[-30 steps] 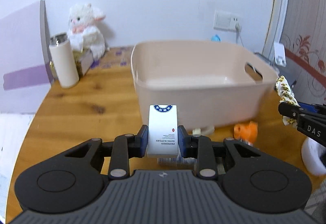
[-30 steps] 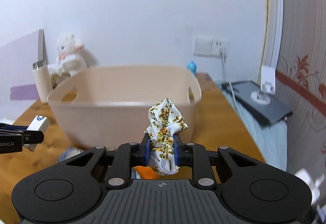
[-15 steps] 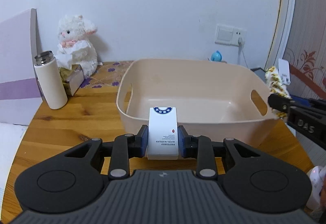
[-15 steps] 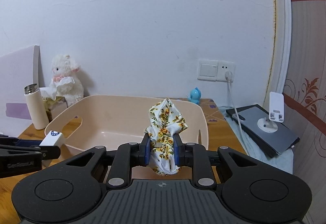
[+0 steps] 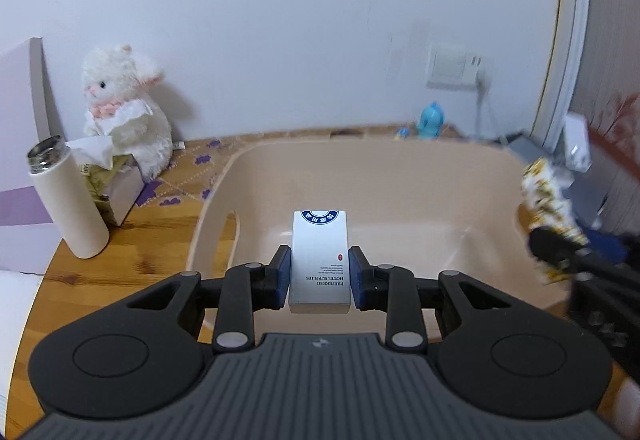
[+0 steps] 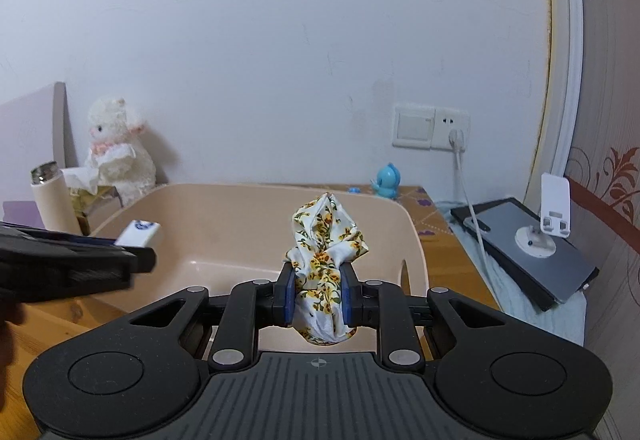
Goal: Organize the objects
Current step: 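Carry both items over the beige basket and open both tools to drop them, then withdraw both tools from the basket back toward the remaining items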
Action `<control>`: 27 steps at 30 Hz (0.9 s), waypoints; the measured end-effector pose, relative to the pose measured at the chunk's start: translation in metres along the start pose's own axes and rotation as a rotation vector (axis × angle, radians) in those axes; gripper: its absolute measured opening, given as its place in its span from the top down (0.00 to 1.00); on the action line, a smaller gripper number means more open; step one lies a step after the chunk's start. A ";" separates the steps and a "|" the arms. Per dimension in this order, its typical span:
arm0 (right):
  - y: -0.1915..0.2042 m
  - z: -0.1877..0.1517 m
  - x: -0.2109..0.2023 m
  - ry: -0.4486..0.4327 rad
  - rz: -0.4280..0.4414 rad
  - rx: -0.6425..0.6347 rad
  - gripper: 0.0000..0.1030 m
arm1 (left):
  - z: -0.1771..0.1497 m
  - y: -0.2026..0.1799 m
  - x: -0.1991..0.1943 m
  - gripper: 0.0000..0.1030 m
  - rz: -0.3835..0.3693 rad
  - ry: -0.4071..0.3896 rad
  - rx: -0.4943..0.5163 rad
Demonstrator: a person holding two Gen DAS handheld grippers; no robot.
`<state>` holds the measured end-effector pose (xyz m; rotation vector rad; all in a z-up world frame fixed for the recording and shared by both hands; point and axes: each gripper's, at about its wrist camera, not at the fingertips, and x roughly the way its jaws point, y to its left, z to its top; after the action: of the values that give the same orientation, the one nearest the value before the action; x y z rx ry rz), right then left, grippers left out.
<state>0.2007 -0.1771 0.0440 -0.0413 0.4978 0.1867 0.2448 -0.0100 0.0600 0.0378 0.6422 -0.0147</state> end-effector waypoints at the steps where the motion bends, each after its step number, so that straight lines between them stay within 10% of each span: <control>1: 0.000 -0.001 0.004 0.013 -0.003 0.001 0.81 | -0.002 -0.003 0.010 0.68 0.001 0.023 0.010; 7: 0.003 -0.007 0.023 0.081 -0.015 -0.014 0.78 | -0.013 -0.004 0.036 0.68 -0.018 0.082 0.020; 9: 0.003 -0.009 0.025 0.091 -0.020 -0.012 0.61 | -0.013 -0.002 0.035 0.65 -0.040 0.085 0.020; 14: 0.002 -0.009 0.010 0.059 -0.015 0.000 0.41 | -0.012 -0.001 0.006 0.13 -0.039 0.013 0.038; 27: 0.009 -0.017 -0.058 -0.006 -0.003 0.001 0.11 | -0.030 0.021 -0.068 0.07 -0.074 -0.012 0.065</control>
<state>0.1409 -0.1799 0.0575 -0.0403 0.4920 0.1840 0.1729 0.0120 0.0773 0.0770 0.6308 -0.1072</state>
